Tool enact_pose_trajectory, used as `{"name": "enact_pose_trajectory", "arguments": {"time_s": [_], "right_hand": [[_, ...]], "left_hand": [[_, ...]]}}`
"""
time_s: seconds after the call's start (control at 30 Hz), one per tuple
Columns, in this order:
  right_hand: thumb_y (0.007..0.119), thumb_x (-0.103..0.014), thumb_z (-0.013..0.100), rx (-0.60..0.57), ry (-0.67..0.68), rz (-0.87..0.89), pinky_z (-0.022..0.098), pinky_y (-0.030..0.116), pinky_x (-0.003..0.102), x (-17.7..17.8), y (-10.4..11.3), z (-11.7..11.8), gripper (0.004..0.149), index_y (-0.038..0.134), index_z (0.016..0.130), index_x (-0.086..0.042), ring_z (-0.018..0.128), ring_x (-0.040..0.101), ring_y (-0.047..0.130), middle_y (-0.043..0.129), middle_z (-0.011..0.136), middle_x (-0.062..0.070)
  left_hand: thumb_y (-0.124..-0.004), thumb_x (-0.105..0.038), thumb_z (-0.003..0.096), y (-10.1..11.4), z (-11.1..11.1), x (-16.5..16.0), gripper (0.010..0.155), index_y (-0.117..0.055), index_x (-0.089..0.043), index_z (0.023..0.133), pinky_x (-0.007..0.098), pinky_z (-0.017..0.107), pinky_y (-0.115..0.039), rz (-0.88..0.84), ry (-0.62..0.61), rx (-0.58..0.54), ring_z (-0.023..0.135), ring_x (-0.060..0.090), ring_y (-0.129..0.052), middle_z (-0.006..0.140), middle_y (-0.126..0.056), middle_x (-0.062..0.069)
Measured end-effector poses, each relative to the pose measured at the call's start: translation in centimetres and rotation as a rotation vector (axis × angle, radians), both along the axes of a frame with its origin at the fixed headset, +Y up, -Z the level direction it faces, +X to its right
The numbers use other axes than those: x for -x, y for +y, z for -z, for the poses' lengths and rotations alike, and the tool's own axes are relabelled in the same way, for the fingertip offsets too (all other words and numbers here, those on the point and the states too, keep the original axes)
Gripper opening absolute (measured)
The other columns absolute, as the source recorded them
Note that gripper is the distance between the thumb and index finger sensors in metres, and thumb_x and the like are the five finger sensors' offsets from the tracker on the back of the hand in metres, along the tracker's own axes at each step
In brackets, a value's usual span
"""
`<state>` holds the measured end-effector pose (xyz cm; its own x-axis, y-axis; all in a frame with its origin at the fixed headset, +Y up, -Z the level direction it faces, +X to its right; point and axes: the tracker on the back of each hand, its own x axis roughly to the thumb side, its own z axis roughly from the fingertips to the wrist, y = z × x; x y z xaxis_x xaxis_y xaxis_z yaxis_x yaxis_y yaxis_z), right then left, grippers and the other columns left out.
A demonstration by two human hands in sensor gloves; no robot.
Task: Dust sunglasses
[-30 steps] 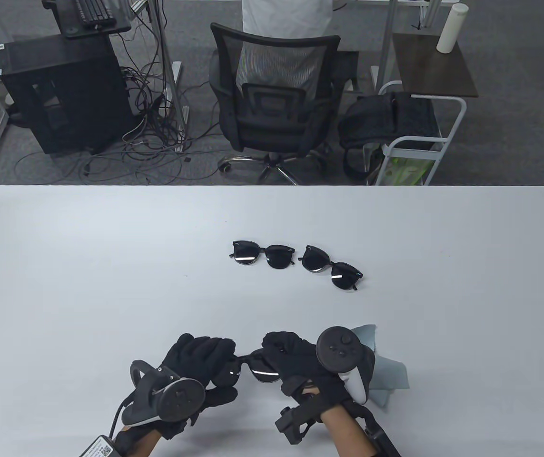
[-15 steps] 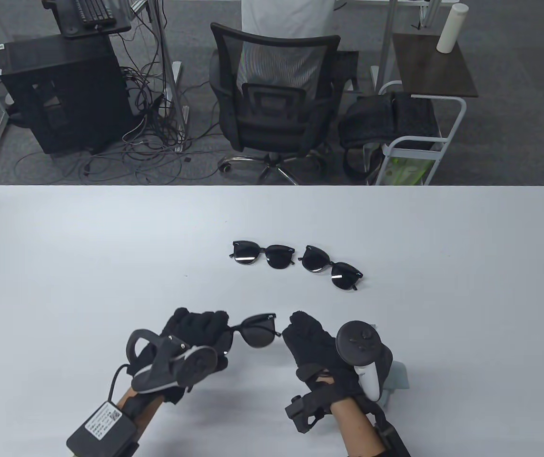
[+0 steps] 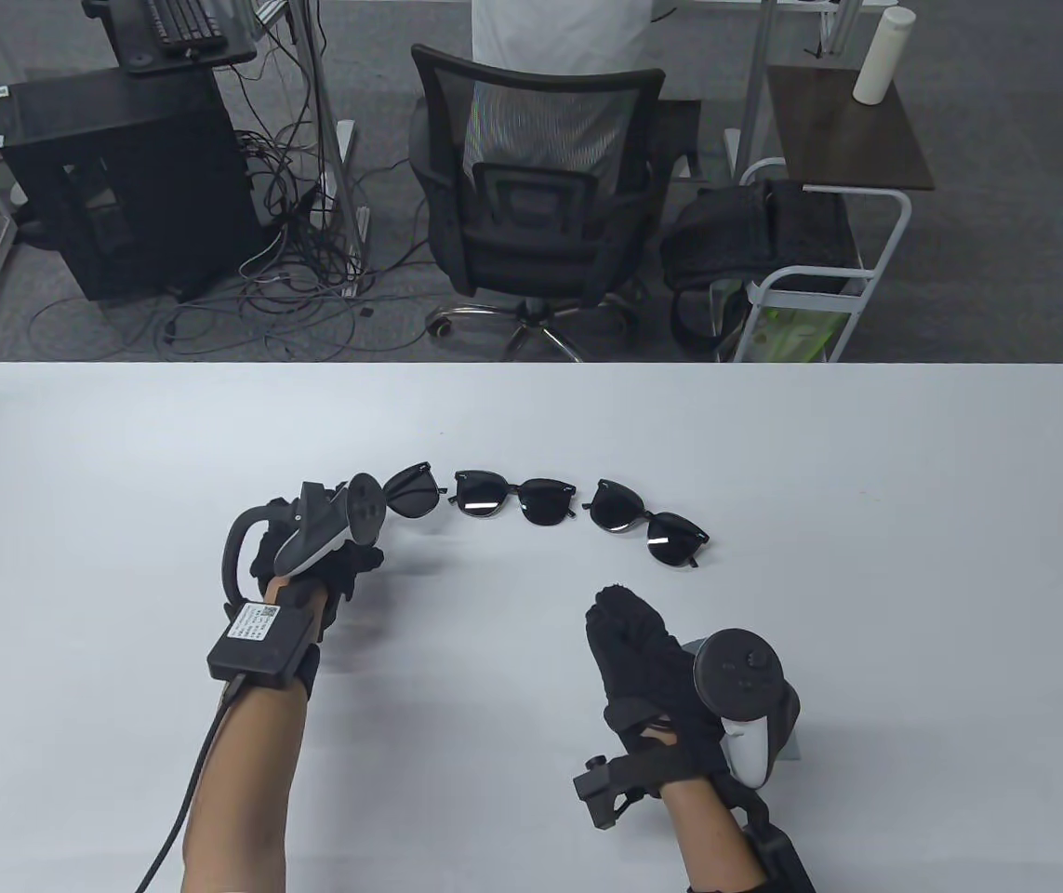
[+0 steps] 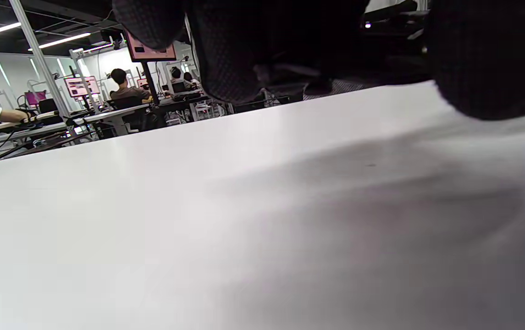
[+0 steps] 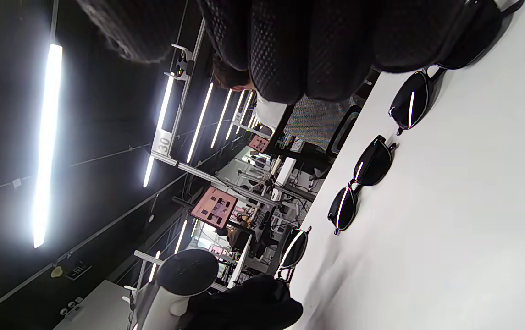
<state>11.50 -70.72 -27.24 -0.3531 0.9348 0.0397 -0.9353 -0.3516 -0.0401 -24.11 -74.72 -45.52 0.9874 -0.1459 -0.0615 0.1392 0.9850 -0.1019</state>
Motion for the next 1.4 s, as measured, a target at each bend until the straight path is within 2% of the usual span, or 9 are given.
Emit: {"name": "enact_pose_trajectory", "arguments": {"time_s": [0.2,0.57,0.7,0.77,0.83,0.93,1.07,1.23,1.4], "right_hand": [[0.066,-0.049,0.048,-0.011,-0.008,-0.013,0.057,0.073,0.05,-0.1,-0.1,0.1,0.057,0.06,0.094,-0.016,0.077,0.034,0.083,0.08,0.087,0.007],[0.067,-0.049,0.048,0.005,-0.018,-0.033,0.057,0.073,0.051,-0.2,-0.4,0.2,0.056,0.061,0.093,-0.016,0.077,0.034,0.083,0.081,0.087,0.007],[0.067,-0.05,0.048,-0.005,-0.014,-0.047,0.057,0.073,0.051,-0.1,-0.2,0.1,0.057,0.061,0.093,-0.016,0.077,0.035,0.083,0.081,0.087,0.008],[0.066,-0.05,0.048,0.004,-0.006,-0.05,0.057,0.072,0.051,0.1,-0.4,0.2,0.058,0.061,0.094,-0.016,0.078,0.035,0.082,0.081,0.087,0.008],[0.066,-0.051,0.048,0.013,0.002,-0.047,0.057,0.072,0.052,0.2,-0.6,0.2,0.059,0.061,0.094,-0.015,0.078,0.035,0.081,0.08,0.087,0.008],[0.066,-0.051,0.048,0.024,0.027,-0.043,0.058,0.072,0.052,0.6,-0.8,0.2,0.059,0.06,0.094,-0.015,0.079,0.035,0.081,0.08,0.088,0.008],[0.066,-0.052,0.048,0.02,0.065,-0.054,0.058,0.071,0.052,1.4,-0.8,-0.1,0.06,0.06,0.095,-0.015,0.08,0.036,0.08,0.079,0.089,0.008],[0.061,-0.062,0.046,-0.023,0.219,-0.019,0.065,0.061,0.056,3.0,-0.7,-0.7,0.076,0.046,0.101,-0.013,0.091,0.042,0.064,0.062,0.102,0.016],[0.054,-0.067,0.044,-0.024,0.418,0.038,0.068,0.046,0.062,5.3,-1.1,-1.7,0.085,0.029,0.105,-0.013,0.097,0.048,0.041,0.037,0.109,0.024]], "left_hand": [[-0.086,-0.067,0.0295,-1.4,1.6,-0.3,0.09,-0.057,-0.027,0.105,0.052,0.072,-0.065,-0.029,0.013,0.048,0.089,0.023,-0.088,0.101,-0.077,-0.002],[-0.083,-0.064,0.0302,-2.4,2.3,0.6,0.091,-0.05,-0.029,0.107,0.052,0.073,-0.063,-0.054,0.073,0.097,0.095,0.024,-0.081,0.107,-0.068,-0.003],[-0.08,-0.068,0.0293,-1.5,1.9,1.3,0.098,-0.042,-0.027,0.109,0.053,0.074,-0.059,-0.065,0.1,0.066,0.1,0.027,-0.072,0.111,-0.058,0.0],[-0.077,-0.07,0.0314,0.0,1.0,1.5,0.095,-0.042,-0.027,0.109,0.052,0.074,-0.059,-0.101,0.09,0.023,0.1,0.028,-0.072,0.111,-0.058,-0.001],[-0.073,-0.071,0.0337,1.4,0.0,1.5,0.092,-0.044,-0.027,0.109,0.052,0.074,-0.06,-0.168,0.069,-0.02,0.1,0.028,-0.073,0.111,-0.06,0.0],[-0.069,-0.071,0.037,3.7,-2.8,1.4,0.086,-0.048,-0.028,0.108,0.052,0.073,-0.061,-0.399,0.029,-0.113,0.099,0.028,-0.074,0.109,-0.063,-0.001],[-0.067,-0.071,0.0399,5.2,-8.5,0.5,0.083,-0.05,-0.027,0.108,0.052,0.072,-0.061,-0.811,-0.038,-0.2,0.098,0.029,-0.075,0.109,-0.065,0.001],[-0.065,-0.073,0.0411,5.1,-15.6,-1.5,0.089,-0.04,-0.022,0.11,0.053,0.073,-0.059,-1.168,-0.16,-0.212,0.1,0.032,-0.07,0.111,-0.059,0.005],[-0.064,-0.074,0.0414,4.3,-19.7,-2.4,0.09,-0.04,-0.021,0.11,0.054,0.073,-0.059,-1.295,-0.209,-0.197,0.1,0.033,-0.07,0.111,-0.058,0.006]]}}
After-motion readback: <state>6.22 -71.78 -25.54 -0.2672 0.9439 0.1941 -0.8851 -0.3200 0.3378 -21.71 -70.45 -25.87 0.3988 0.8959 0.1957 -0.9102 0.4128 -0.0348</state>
